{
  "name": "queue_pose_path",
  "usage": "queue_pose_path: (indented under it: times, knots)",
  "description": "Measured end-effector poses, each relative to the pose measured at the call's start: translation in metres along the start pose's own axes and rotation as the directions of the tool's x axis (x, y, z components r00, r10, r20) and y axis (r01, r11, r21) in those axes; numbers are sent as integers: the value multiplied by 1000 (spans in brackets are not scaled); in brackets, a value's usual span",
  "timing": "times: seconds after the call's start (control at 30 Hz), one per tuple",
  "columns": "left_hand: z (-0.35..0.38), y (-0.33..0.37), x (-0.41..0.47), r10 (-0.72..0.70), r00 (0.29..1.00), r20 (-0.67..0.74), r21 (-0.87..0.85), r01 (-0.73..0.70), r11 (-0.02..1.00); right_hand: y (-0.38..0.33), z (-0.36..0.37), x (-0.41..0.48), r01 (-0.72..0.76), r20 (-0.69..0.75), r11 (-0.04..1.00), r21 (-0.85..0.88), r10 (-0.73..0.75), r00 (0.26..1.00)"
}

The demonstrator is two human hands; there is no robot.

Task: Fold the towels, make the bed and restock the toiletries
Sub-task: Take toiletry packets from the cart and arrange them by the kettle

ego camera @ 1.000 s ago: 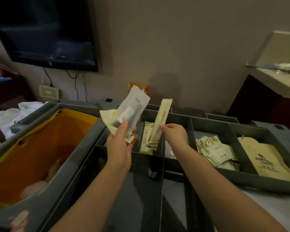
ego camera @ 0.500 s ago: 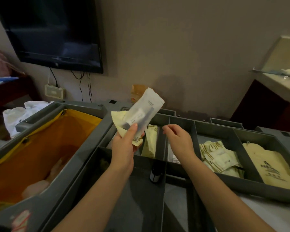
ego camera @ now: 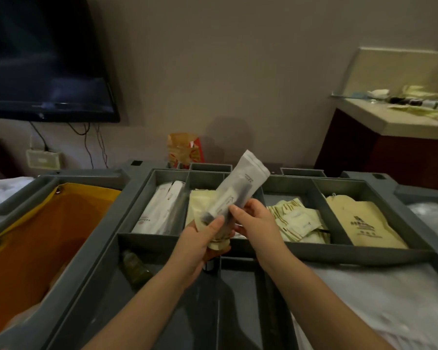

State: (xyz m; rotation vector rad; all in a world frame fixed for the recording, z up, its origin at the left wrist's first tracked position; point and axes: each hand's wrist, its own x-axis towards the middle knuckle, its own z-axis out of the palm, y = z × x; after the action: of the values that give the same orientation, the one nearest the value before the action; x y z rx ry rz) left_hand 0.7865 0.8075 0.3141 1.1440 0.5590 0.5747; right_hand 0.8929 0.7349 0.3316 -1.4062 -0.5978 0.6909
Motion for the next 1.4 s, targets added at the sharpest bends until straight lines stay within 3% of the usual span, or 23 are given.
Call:
queue_pose_path:
  times: [0.23, 0.3, 0.4, 0.53, 0.63, 0.8, 0.9, 1.0, 1.1, 1.2, 1.3, 1.4]
  knots:
    - [0, 6, 4, -7, 995, -98, -69, 0, 998, 0, -6, 5, -61, -21, 986, 153, 65, 998]
    - [-5, 9, 8, 4, 986, -166, -106, -22, 994, 1, -13, 11, -57, -81, 990, 127, 68, 994]
    - [-16, 15, 14, -14, 970, -241, -185, -31, 982, 7, -32, 25, -23, -247, 981, -194, -26, 969]
    - [-20, 15, 16, -17, 973, -228, -218, -34, 975, 30, -50, 35, -99, -296, 745, -659, -137, 945]
    - [-17, 11, 16, 8, 975, -221, -166, -46, 985, 35, -57, 35, -33, -274, 609, -793, -308, 911]
    - [-18, 6, 15, 12, 982, -189, -5, -13, 1000, 24, -49, 30, 100, -248, 675, -731, -400, 882]
    - [-17, 4, 12, 75, 989, -127, 128, -59, 990, 7, -24, 15, 250, -63, 761, -598, -355, 933]
    - [-13, 0, 8, 169, 983, -71, 257, -145, 955, 5, 5, 2, 239, 148, 865, -442, -192, 970]
    - [-12, -1, 9, 207, 977, -55, 286, -183, 941, 9, 15, -3, 106, 103, 968, -226, -85, 991]
    - [-12, -4, 10, 194, 980, -49, 313, -170, 934, 10, 7, -3, -42, 50, 999, -16, 42, 998]
    - [-8, -7, 9, 82, 994, -71, 131, -72, 989, 12, 3, -3, -49, -18, 999, -2, 49, 999]
    - [-8, -8, 10, 130, 976, -177, 100, -114, 988, 15, 7, -3, 9, -91, 998, -65, -15, 996]
